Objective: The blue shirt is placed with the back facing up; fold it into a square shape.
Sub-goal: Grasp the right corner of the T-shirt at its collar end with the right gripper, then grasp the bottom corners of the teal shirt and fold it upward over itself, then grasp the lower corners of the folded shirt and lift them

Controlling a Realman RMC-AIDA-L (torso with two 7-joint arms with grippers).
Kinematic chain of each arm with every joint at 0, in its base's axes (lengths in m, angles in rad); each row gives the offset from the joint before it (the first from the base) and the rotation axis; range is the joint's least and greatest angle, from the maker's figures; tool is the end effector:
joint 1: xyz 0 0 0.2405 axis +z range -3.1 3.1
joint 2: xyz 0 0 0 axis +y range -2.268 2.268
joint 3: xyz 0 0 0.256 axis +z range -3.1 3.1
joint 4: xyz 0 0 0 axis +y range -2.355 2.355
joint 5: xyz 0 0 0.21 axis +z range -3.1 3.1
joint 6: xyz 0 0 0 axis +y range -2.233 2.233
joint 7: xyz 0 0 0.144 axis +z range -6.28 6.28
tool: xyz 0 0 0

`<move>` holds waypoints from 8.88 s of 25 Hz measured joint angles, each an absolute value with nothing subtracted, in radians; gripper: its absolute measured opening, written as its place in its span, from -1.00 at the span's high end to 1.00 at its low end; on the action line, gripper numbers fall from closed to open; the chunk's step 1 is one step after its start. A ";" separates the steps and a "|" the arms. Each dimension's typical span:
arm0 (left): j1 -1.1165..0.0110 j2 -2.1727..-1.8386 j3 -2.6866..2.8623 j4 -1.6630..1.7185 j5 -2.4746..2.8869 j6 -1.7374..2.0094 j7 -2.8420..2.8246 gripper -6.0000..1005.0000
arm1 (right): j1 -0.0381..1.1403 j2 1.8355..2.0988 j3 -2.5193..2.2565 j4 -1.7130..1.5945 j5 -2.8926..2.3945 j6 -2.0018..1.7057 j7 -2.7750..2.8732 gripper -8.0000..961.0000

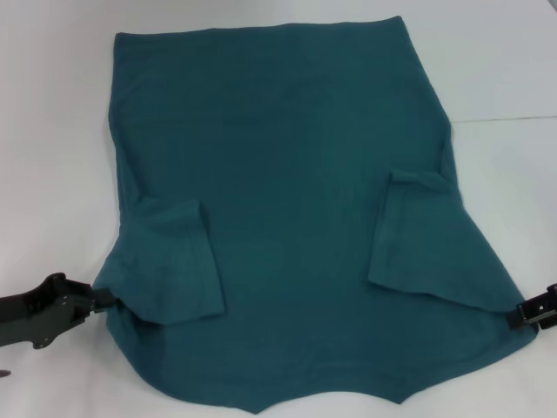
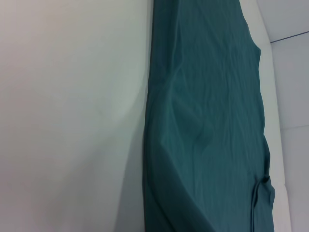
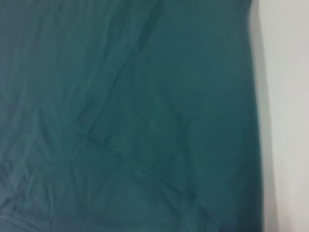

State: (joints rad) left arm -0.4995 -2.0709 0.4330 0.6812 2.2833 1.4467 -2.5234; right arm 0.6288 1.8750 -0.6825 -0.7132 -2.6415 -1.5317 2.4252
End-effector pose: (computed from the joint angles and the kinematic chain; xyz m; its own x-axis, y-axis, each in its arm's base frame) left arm -0.3256 0.3234 0.0213 -0.2174 0.8622 0.4575 0.9649 0.1190 0.2342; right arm 0.3367 0.3466 0.0825 0.2121 -0.9706 -0.1136 -0.9331 -0.1666 -0.3185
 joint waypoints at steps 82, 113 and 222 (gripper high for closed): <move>-0.395 -2.067 0.441 0.838 2.385 1.833 -2.423 0.98 | 0.509 1.939 -0.644 -0.844 -2.567 -1.849 2.359 0.90; -0.733 -1.971 0.407 0.613 2.306 1.434 -2.538 0.98 | 0.623 1.865 -0.398 -0.783 -2.222 -1.490 2.351 0.90; -0.567 -2.080 0.756 0.771 2.043 1.082 -2.554 -0.26 | 0.512 1.978 -0.591 -0.732 -2.023 -1.341 2.326 -0.69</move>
